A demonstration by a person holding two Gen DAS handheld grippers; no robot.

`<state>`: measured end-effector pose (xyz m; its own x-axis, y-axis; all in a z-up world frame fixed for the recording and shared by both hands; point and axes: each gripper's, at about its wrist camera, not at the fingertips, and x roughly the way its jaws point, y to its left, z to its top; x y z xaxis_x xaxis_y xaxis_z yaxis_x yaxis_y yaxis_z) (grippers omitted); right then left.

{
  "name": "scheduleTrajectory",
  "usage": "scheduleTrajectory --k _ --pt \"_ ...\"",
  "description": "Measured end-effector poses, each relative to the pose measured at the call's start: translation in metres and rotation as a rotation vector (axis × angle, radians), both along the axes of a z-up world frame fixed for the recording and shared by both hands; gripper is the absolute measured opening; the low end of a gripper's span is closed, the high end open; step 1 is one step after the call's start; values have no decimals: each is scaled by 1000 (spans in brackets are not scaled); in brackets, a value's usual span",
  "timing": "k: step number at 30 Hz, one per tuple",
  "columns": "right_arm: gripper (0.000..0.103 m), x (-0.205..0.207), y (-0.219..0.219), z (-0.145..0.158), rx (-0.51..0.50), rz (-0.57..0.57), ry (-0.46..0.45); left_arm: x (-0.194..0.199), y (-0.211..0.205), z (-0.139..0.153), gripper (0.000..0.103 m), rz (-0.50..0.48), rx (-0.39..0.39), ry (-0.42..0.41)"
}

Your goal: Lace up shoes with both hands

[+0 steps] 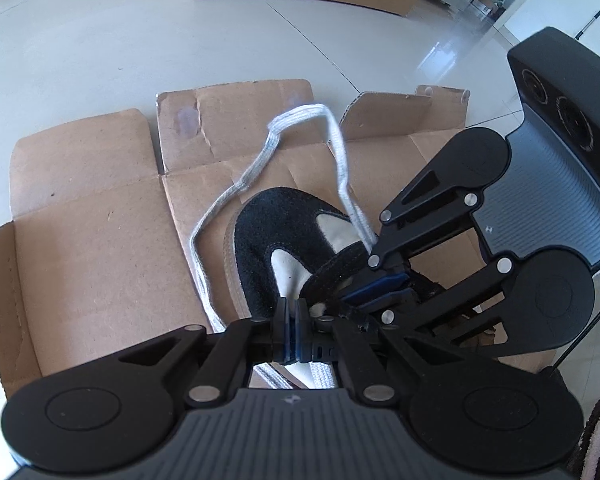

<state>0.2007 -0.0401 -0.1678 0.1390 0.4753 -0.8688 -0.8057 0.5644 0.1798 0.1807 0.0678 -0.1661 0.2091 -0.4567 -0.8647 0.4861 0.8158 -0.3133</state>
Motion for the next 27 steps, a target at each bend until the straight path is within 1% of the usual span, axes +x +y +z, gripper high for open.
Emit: scheduleTrajectory --k 2,5,11,17,19,20,22,25,27 --pt "2 -6 2 1 -21 -4 -30 0 2 0 2 15 -13 8" --pt "2 -14 -1 5 -23 -14 -56 0 3 -1 2 30 -28 13" --pt "1 -23 -8 15 -35 -16 -61 -1 4 -2 2 37 -43 18" --pt "0 -29 -17 26 -38 -29 -40 2 3 -4 2 42 -45 20" --pt "0 -31 -17 30 -38 -38 -56 2 3 -3 2 42 -44 21" --pt "1 -33 -15 28 -47 -24 -67 3 4 -3 2 45 -48 26" --pt "8 -36 -11 26 -54 -22 -76 4 6 -4 2 51 -56 36" --pt "12 -32 -7 21 -55 -33 -70 6 8 -5 2 48 -62 44" --pt "13 -29 -6 19 -57 -32 -64 6 7 -5 2 42 -60 43"
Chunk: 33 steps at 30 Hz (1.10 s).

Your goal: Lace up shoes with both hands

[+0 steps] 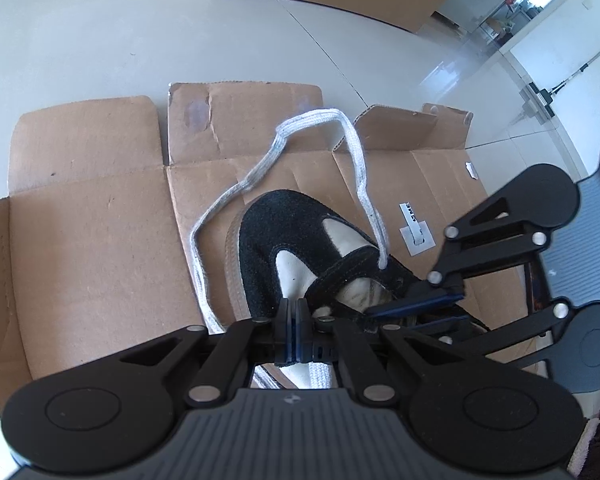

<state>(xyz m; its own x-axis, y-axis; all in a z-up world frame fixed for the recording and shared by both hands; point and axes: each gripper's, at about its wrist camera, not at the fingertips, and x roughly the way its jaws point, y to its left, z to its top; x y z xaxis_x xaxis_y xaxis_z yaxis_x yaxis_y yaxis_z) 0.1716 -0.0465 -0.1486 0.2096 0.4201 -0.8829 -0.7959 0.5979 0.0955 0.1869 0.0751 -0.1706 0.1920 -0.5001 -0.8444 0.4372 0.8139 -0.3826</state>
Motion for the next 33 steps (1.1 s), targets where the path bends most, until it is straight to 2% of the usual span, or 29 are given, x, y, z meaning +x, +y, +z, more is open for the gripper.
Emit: scheduleTrajectory --k 7,10,15,17,21,27,30,33 --pt "10 22 -3 -11 39 -49 58 1 0 -1 2 -28 6 -6" --pt "6 30 -7 -16 73 -49 93 -2 -5 0 1 -50 36 -32" --pt "3 15 -2 -13 34 118 -9 -1 -5 1 2 -45 30 -26" --pt "3 12 -1 -9 18 165 -23 -1 -3 0 2 -35 21 -24" --pt "3 7 -6 1 7 243 -9 -2 -2 -1 1 -24 14 -24" --pt "3 -5 -15 20 30 265 21 0 -1 -2 1 -19 2 -15" --pt "3 -20 -19 32 15 322 55 0 0 -2 1 -15 -1 -15" --pt "3 -33 -25 40 -19 315 56 0 1 -2 1 -5 -9 -10"
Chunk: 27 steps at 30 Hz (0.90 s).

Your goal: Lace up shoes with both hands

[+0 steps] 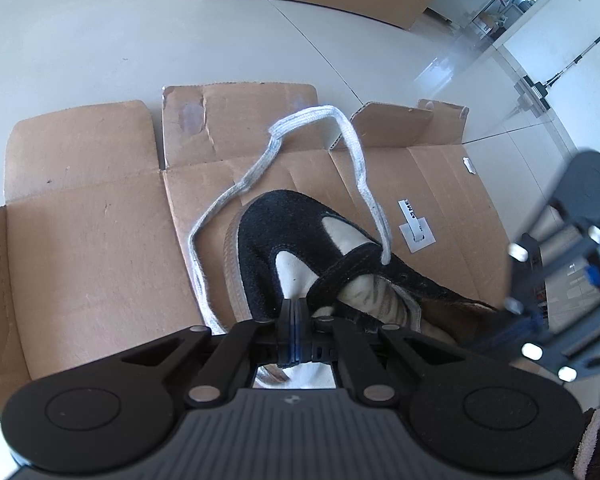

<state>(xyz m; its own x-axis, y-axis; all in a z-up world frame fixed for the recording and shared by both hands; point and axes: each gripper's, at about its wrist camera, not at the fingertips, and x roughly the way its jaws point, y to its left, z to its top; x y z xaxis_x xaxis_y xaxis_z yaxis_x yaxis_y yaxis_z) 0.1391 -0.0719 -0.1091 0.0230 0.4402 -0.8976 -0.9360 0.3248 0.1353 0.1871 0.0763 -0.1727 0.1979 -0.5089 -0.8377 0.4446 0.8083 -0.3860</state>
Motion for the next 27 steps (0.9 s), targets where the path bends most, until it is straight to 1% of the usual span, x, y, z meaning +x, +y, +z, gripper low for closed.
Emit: scheduleTrajectory --k 2,3,5,6,7,8,9,10,11,12,14,15,17,18,19,20,21,22,23,24,25,26,27 --pt "3 0 -6 1 5 -38 11 0 2 2 1 23 -10 13" --pt "3 4 -11 2 23 -88 45 -1 5 4 3 40 -16 23" --pt "3 7 -19 4 54 -141 67 -2 10 10 11 74 -30 42" --pt "5 10 -25 6 85 -187 87 -3 13 12 18 89 -33 49" --pt "10 15 -31 8 123 -237 119 -4 16 16 26 98 -18 41" --pt "13 17 -36 10 147 -262 135 -5 18 19 31 107 -4 32" --pt "35 22 -43 14 194 -317 137 -4 22 22 35 118 1 20" --pt "57 24 -45 17 204 -345 114 -3 26 24 35 130 6 10" --pt "61 26 -47 19 213 -373 91 0 31 24 35 155 3 11" --pt "61 29 -51 23 229 -390 75 4 37 23 35 187 -5 18" --pt "60 35 -53 24 225 -438 43 12 46 21 35 243 -21 34" --pt "58 37 -54 24 226 -454 39 19 51 16 35 282 -40 55" --pt "49 38 -55 24 230 -475 35 32 53 6 35 330 -64 94" --pt "40 37 -54 24 229 -472 32 38 53 1 35 347 -70 113" --pt "35 36 -52 24 228 -468 28 41 52 -1 32 352 -68 118" --pt "35 34 -49 23 224 -456 22 46 49 -5 31 356 -59 123" --pt "35 32 -46 23 220 -444 15 49 45 -8 28 352 -47 123" --pt "35 29 -40 22 215 -419 11 52 41 -10 20 348 -34 124" --pt "35 27 -35 20 206 -395 12 52 38 -12 15 337 -23 121" --pt "35 26 -30 18 197 -377 9 53 34 -14 7 325 -12 117" --pt "35 25 -26 17 190 -359 7 52 30 -16 1 312 3 113" --pt "35 24 -22 15 186 -346 9 50 26 -17 1 302 15 105" --pt "36 24 -19 13 183 -335 12 48 22 -17 0 292 28 80"
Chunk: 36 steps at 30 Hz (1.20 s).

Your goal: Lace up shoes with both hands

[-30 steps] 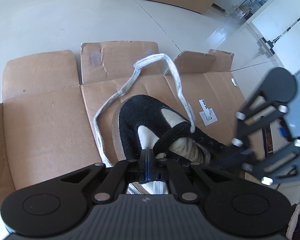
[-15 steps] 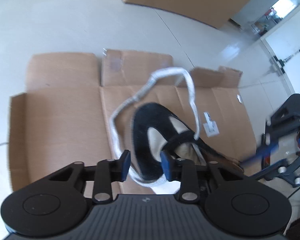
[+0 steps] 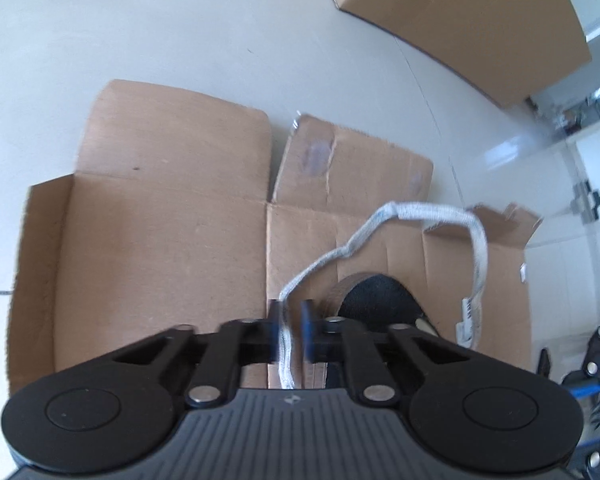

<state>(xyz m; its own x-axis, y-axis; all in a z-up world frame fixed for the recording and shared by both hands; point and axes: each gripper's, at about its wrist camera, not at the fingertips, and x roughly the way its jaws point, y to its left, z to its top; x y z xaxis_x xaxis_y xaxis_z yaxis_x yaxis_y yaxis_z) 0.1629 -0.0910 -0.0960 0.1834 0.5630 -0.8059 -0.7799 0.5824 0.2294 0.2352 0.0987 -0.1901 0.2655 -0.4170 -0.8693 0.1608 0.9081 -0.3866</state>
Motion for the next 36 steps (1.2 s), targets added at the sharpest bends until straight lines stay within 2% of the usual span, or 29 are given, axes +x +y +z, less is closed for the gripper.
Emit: scheduleTrajectory --k 3,7,12,13,16,17,18,21,23,25,26,28,29,31,34,36 --pt "41 -1 3 -2 -13 6 -10 -6 1 2 0 15 -10 -48" --pt "48 6 -11 -2 -25 -100 -27 -13 16 10 0 62 -132 -92" --pt "50 12 -25 -2 -32 -171 -31 -33 25 41 0 -22 -347 -155" --pt "50 11 -27 -2 -28 -174 -29 -37 24 46 0 -52 -371 -159" --pt "52 6 -27 0 -19 -145 -10 -49 5 58 0 -210 -443 -110" --pt "53 4 -27 0 -19 -131 -6 -51 -2 56 0 -250 -432 -83" --pt "53 2 -27 1 -23 -122 -5 -55 -14 51 0 -303 -387 -40" --pt "53 -2 -25 1 -40 -109 -9 -62 -28 39 1 -312 -321 -2" --pt "53 -2 -25 1 -46 -118 -13 -65 -30 38 6 -296 -303 14" --pt "53 -1 -26 1 -40 -121 -6 -68 -29 49 32 -281 -294 -6" --pt "52 -1 -26 1 -37 -118 -6 -71 -29 57 35 -280 -273 -33" --pt "51 -2 -24 3 -38 -111 -13 -81 -30 74 48 -286 -177 -98" --pt "50 -3 -23 3 -40 -105 -14 -84 -30 77 48 -288 -153 -109" --pt "37 -4 -21 4 -39 -99 -6 -92 -32 81 48 -284 -105 -106" --pt "27 -8 -15 3 -49 -80 20 -101 -35 81 48 -301 -56 -98" --pt "27 -10 -11 2 -53 -67 36 -113 -44 75 44 -318 15 -106"
